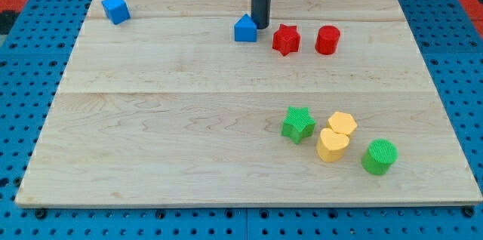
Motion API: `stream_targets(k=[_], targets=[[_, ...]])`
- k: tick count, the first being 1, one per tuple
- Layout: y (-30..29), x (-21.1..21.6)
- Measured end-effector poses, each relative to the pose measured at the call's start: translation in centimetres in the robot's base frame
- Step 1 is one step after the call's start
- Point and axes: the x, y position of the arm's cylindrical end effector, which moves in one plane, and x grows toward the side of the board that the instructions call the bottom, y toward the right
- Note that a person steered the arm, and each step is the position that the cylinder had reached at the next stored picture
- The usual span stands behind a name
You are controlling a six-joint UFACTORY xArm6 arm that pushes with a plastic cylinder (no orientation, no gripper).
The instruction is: Slide the red circle diagonally to the top right side of the red star
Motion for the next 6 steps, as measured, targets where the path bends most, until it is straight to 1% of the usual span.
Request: stream_targets(k=[1,2,3,4,5,6], targets=[[1.0,-1.1],[6.2,-4.6],[10.4,-5.5],[17.2,-4.9],[21.2,-3.6],[19.1,3.0]])
